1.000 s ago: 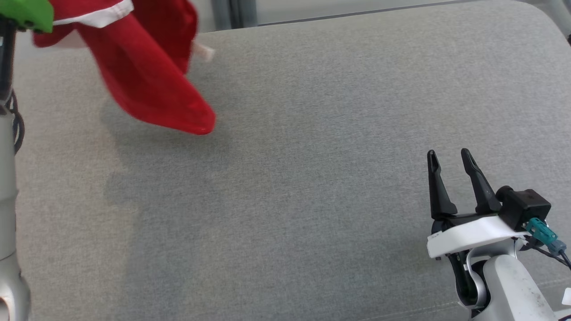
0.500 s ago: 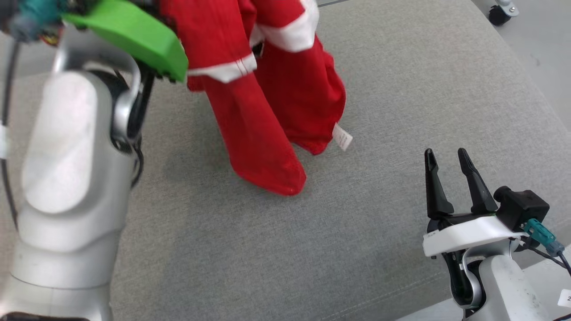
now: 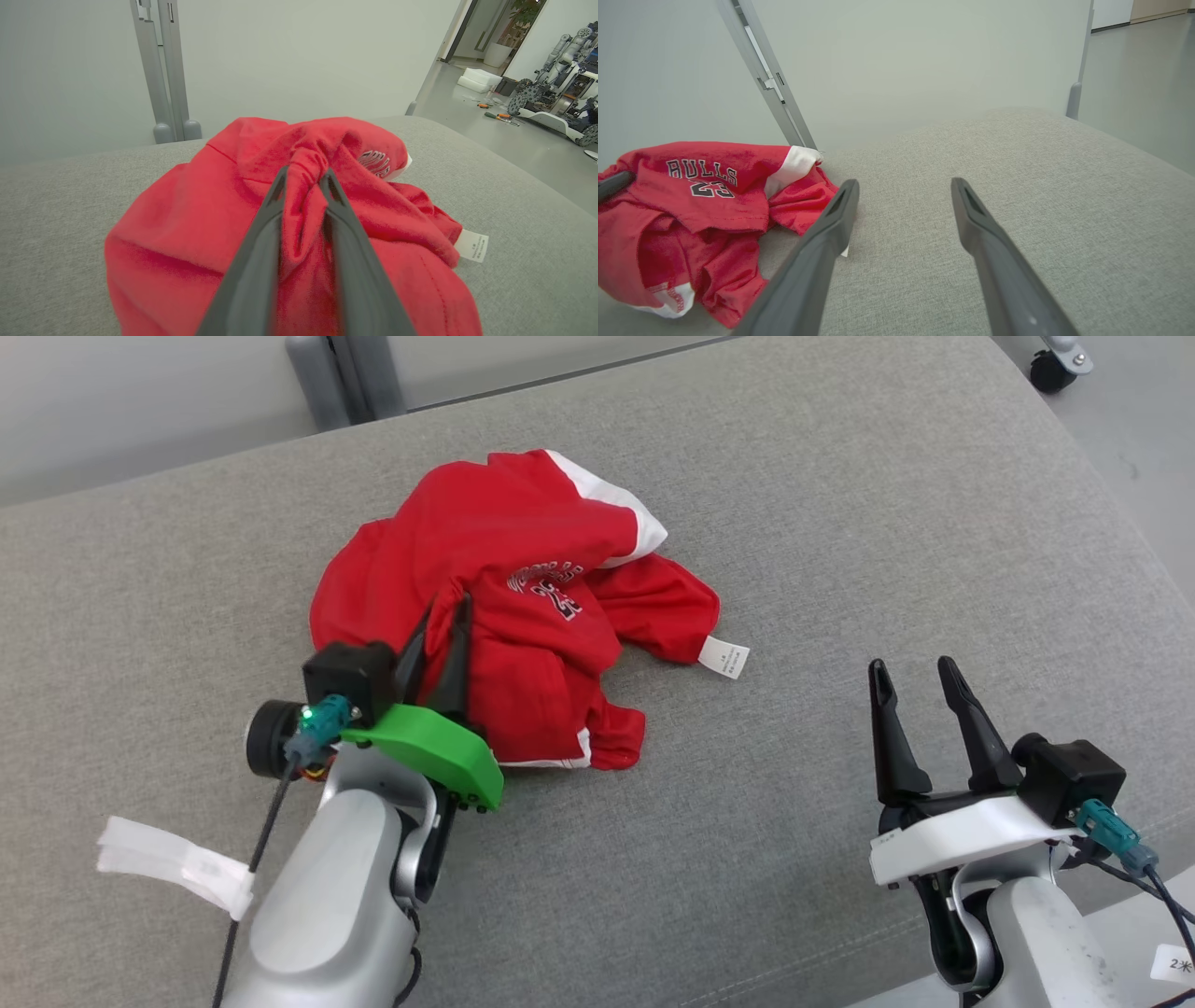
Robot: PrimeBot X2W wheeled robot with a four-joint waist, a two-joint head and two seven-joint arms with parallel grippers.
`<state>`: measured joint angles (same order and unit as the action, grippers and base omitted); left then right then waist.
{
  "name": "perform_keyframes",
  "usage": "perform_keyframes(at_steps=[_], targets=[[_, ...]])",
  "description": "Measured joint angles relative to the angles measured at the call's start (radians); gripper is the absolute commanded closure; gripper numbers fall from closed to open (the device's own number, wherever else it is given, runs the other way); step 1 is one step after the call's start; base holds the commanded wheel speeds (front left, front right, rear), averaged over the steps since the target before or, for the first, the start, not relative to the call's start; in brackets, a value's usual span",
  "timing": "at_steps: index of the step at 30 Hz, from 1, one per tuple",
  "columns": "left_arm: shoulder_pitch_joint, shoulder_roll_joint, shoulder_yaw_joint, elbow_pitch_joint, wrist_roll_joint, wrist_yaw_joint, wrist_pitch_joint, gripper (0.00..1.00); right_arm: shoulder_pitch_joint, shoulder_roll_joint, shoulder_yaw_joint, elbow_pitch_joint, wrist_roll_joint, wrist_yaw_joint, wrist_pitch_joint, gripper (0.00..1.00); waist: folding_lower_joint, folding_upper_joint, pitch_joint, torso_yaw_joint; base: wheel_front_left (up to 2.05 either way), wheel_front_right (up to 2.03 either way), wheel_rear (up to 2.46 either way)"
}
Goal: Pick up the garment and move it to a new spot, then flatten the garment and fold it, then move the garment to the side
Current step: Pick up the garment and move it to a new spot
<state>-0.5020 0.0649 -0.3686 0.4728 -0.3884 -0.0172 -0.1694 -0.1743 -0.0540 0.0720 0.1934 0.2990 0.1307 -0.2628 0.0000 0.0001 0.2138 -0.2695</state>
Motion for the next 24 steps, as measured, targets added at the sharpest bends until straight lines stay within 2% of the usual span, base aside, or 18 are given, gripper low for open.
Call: perform_keyframes(at_steps=[5,10,19,24], targets=[[0.009,-0.012,-0.051,0.027,-0.004,-0.008,-0.057,0.00,0.006,-0.016,0.013,0.007,-0.003,0.000,0.000,0.00,0.0000,0.0000,-0.025,0.022,0.00,0.00,0.00],[0.004,-0.007,-0.029,-0.025,0.004,0.011,-0.087,0.00,0.026,-0.025,0.024,0.008,-0.008,0.000,0.000,0.00,0.0000,0.0000,-0.059,0.050,0.00,0.00,0.00],[0.108,0.114,0.119,-0.172,0.026,0.073,-0.095,0.00,0.045,-0.049,0.039,-0.008,-0.023,0.000,0.000,0.00,0.0000,0.0000,-0.116,0.123,0.00,0.00,0.00],[0.229,0.152,0.188,-0.244,0.032,0.099,-0.095,0.00,0.052,-0.057,0.043,-0.012,-0.028,0.000,0.000,0.00,0.0000,0.0000,-0.142,0.169,0.00,0.00,0.00]])
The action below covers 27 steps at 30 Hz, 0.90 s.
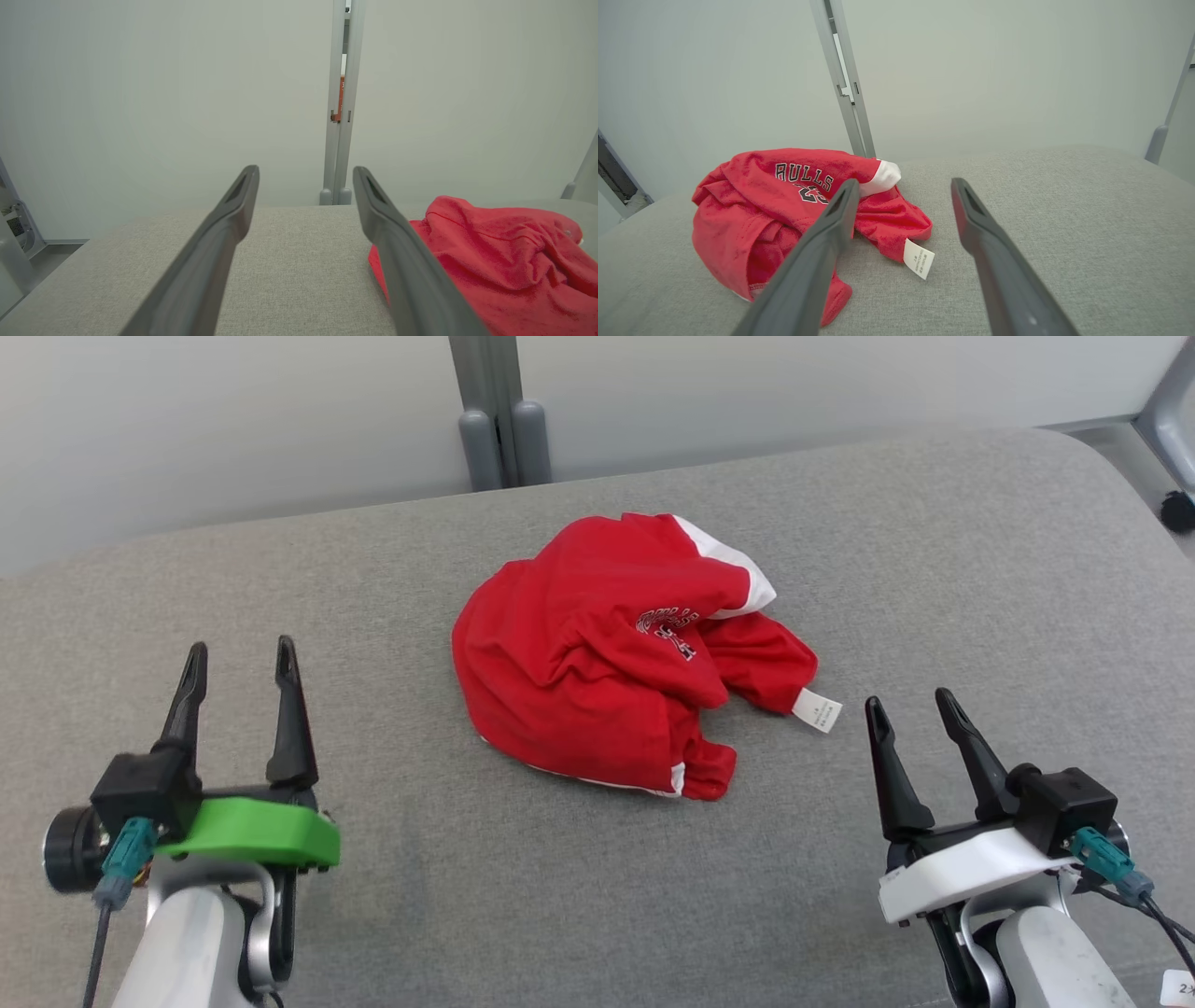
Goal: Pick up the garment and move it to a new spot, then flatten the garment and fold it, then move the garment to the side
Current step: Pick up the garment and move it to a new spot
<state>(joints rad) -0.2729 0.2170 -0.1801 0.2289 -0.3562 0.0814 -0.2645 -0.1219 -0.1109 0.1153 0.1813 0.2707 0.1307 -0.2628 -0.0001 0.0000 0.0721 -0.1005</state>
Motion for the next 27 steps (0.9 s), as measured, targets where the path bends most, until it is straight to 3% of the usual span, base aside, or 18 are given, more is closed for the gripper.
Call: perform_keyframes(at_steps=[7,27], targets=[[0.165,0.009,0.065,-0.070,0.001,0.013,0.000,0.00,0.015,0.000,0.005,-0.001,-0.009,0.000,0.000,0.00,0.0000,0.0000,-0.037,0.056,0.00,0.00,0.00],[0.336,-0.057,0.134,-0.124,0.021,-0.068,0.000,0.00,0.090,0.002,-0.032,-0.037,-0.021,0.000,0.021,0.00,0.0000,0.0000,-0.082,0.112,0.00,0.00,0.00]])
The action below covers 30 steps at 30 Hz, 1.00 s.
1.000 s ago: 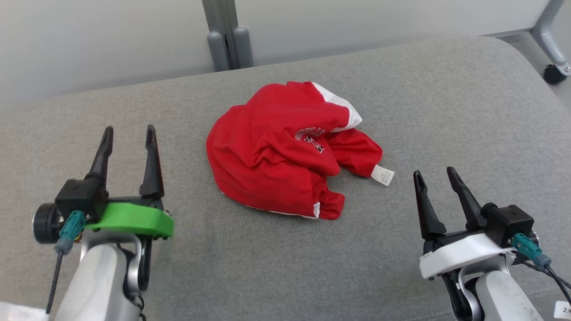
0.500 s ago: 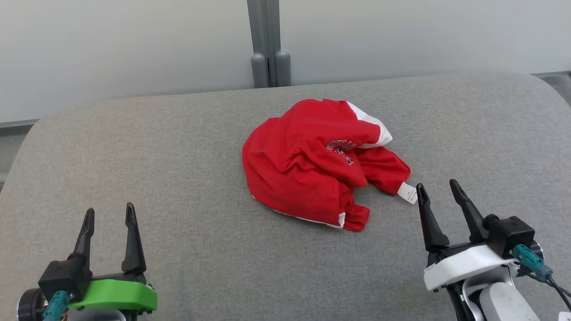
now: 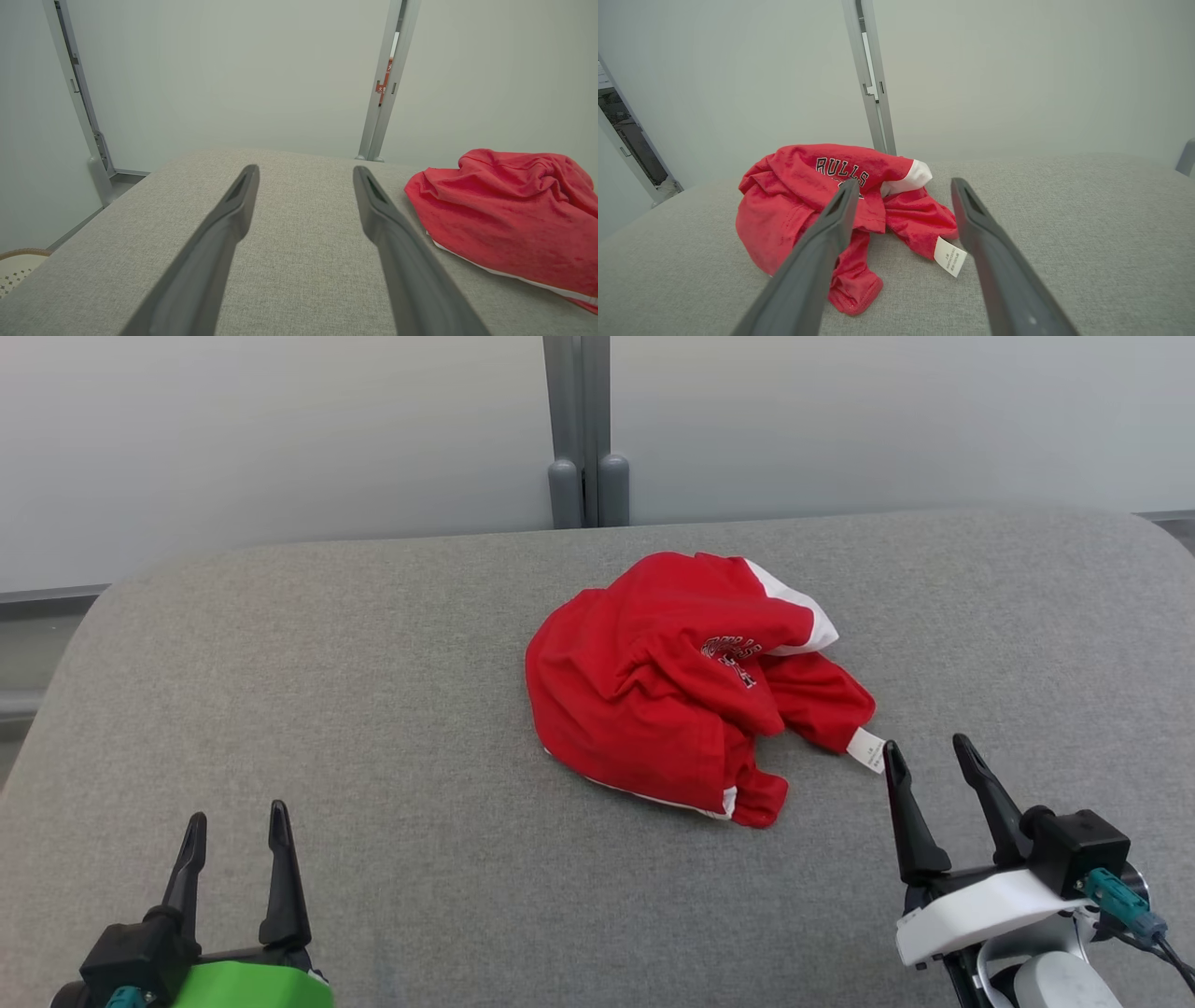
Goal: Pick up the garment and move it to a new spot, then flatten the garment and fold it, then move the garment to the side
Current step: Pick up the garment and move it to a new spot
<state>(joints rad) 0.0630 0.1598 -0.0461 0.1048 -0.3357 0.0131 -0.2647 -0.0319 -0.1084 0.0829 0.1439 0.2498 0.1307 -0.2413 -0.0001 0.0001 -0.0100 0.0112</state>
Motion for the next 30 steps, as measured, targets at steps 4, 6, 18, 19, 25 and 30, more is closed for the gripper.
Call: perform_keyframes(at_steps=[4,6,18,19,25,30], targets=[[0.001,-0.007,0.011,0.013,0.007,-0.014,0.000,0.00,0.006,0.003,-0.002,-0.002,0.000,0.000,0.004,0.00,0.0000,0.0000,-0.002,0.003,0.00,0.00,0.00],[0.001,-0.009,0.013,0.021,0.015,-0.022,0.000,0.00,0.006,0.005,-0.003,-0.003,0.000,0.000,0.007,0.00,0.0000,0.0000,-0.003,0.003,0.00,0.00,0.00],[-0.001,-0.033,0.035,0.045,0.038,-0.039,0.000,0.00,0.007,0.005,-0.002,-0.001,0.002,0.000,0.008,0.00,0.0000,0.0000,-0.003,-0.007,0.00,0.00,0.00],[-0.002,-0.035,0.036,0.047,0.040,-0.040,0.000,0.00,0.007,0.004,-0.002,0.000,0.002,0.000,0.008,0.00,0.0000,0.0000,-0.002,-0.009,0.00,0.00,0.00],[-0.037,-0.044,0.018,0.061,0.060,-0.061,0.000,0.00,0.006,0.005,-0.002,-0.001,0.002,0.000,0.010,0.00,0.0000,0.0000,0.004,-0.017,0.00,0.00,0.00],[-0.122,-0.053,-0.056,0.093,0.092,-0.092,0.000,0.00,0.003,0.005,0.004,-0.001,0.002,0.000,0.010,0.00,0.0000,0.0000,0.017,-0.029,0.00,0.00,0.00]])
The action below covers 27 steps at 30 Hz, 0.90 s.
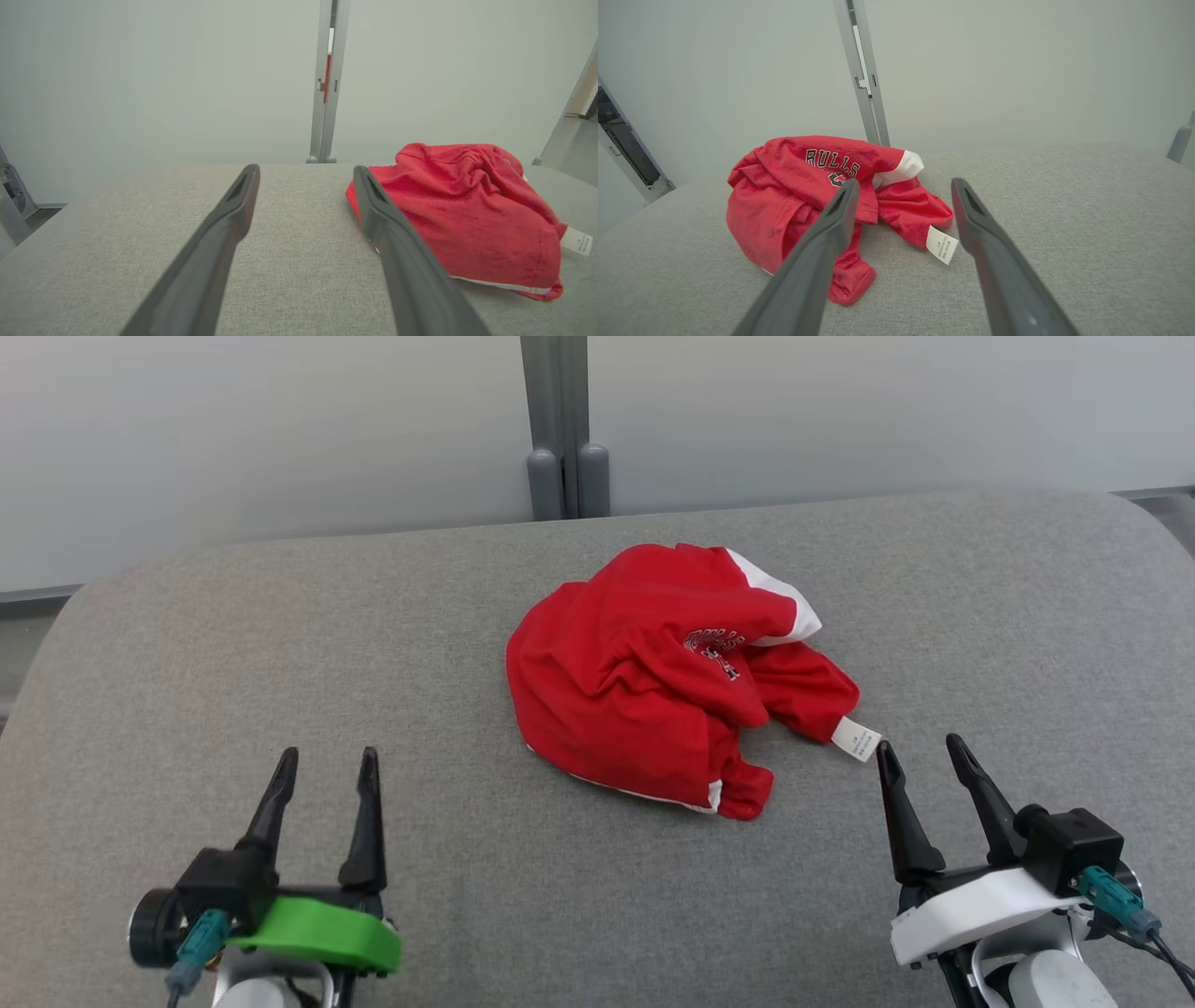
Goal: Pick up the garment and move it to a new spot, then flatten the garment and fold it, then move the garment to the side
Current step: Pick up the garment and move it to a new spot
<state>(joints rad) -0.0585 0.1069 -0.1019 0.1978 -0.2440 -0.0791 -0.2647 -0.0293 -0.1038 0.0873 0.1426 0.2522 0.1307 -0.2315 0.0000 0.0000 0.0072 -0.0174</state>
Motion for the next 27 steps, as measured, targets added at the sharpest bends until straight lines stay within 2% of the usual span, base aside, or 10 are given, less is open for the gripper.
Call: perform_keyframes(at_steps=[11,25,26,27], targets=[[-0.258,-0.024,-0.161,0.150,0.016,-0.037,0.012,0.00,-0.056,-0.001,0.017,0.010,0.012,0.000,-0.006,0.00,0.0000,0.0000,0.061,-0.064,0.00,0.00,0.00],[-0.405,-0.028,-0.283,0.363,0.006,-0.048,0.008,0.00,-0.100,-0.002,0.026,0.038,0.029,0.000,-0.025,0.00,0.0000,0.0000,0.146,-0.181,0.00,0.00,0.00],[-0.410,-0.028,-0.283,0.375,0.000,-0.049,0.008,0.08,-0.101,-0.002,0.026,0.040,0.029,0.000,-0.025,0.00,0.0000,0.0000,0.150,-0.186,0.00,0.00,0.00],[-0.416,-0.025,-0.285,0.390,-0.002,-0.049,0.007,0.63,-0.102,-0.002,0.026,0.041,0.029,0.000,-0.026,0.00,0.0001,0.0000,0.155,-0.192,0.00,0.00,0.00]])
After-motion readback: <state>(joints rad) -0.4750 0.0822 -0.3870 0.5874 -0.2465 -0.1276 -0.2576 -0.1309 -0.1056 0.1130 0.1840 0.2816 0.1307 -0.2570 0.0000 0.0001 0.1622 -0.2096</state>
